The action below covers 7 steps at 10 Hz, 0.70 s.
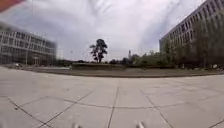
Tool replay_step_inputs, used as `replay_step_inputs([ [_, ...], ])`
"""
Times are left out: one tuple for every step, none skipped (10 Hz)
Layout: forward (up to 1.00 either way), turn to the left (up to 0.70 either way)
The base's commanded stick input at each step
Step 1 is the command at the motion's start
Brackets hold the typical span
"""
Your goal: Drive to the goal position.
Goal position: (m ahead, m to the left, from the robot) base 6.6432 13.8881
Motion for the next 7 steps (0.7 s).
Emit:
replay_step_inputs([
  [0.00, 0.45],
  [0.00, 0.45],
  [0.00, 0.45],
  [0.12, 0.40],
  [0.45, 0.27],
  [0.45, 0.27],
  [0.45, 0.27],
])
